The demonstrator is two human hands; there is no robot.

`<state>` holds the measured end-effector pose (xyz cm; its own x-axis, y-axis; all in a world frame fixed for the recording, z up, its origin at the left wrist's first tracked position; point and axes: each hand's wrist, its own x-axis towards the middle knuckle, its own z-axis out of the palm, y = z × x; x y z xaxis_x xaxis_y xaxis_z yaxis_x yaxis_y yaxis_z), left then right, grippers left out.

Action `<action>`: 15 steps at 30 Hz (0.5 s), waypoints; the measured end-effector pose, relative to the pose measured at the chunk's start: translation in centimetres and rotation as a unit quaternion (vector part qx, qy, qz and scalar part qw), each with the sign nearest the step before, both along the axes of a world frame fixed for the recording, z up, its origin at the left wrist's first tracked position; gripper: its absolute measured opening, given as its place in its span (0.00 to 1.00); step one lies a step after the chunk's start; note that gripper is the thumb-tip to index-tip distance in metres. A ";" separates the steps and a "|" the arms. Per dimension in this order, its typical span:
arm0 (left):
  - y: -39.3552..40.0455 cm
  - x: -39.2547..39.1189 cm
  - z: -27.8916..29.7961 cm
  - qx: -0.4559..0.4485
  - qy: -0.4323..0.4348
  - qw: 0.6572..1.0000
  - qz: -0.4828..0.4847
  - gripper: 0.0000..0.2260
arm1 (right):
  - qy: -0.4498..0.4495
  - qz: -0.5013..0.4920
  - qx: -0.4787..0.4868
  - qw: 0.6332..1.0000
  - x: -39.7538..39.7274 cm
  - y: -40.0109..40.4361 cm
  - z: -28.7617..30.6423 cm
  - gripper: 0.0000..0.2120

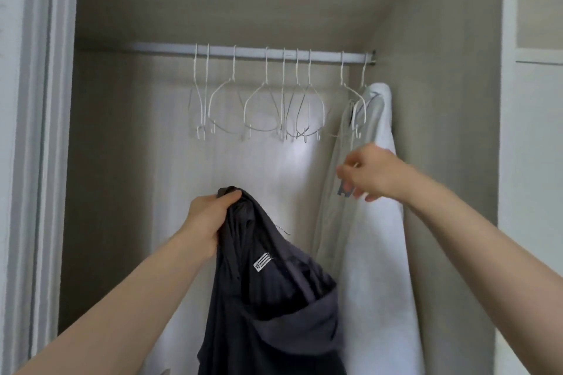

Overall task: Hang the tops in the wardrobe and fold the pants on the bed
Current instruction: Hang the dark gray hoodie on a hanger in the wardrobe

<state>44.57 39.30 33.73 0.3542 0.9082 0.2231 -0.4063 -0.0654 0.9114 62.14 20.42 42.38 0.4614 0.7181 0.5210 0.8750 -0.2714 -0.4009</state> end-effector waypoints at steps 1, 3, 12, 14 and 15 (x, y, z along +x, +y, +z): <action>0.0 0.2 0.2 0.010 0.005 1.000 -0.001 0.05 | -0.023 -0.009 0.069 0.997 0.2 0.3 1.6 0.12; -0.1 0.6 0.6 0.031 0.020 0.999 0.000 0.06 | -0.076 -0.038 0.179 0.980 0.8 1.0 4.4 0.11; 1.2 1.3 3.7 0.146 0.093 0.982 0.072 0.07 | -0.106 -0.167 0.216 0.956 5.7 6.6 13.3 0.18; 1.8 1.4 4.1 0.177 0.118 0.973 0.092 0.07 | -0.073 -0.173 0.203 0.961 7.0 7.7 14.0 0.21; 2.0 1.4 4.3 0.193 0.132 0.967 0.103 0.07 | -0.072 -0.172 0.197 0.962 7.5 8.1 14.1 0.21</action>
<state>46.01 41.33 37.99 0.2657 0.8331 0.4851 -0.1044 -0.4753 0.8736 69.66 28.54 56.50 0.5399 0.2687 0.7977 0.8144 -0.4063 -0.4143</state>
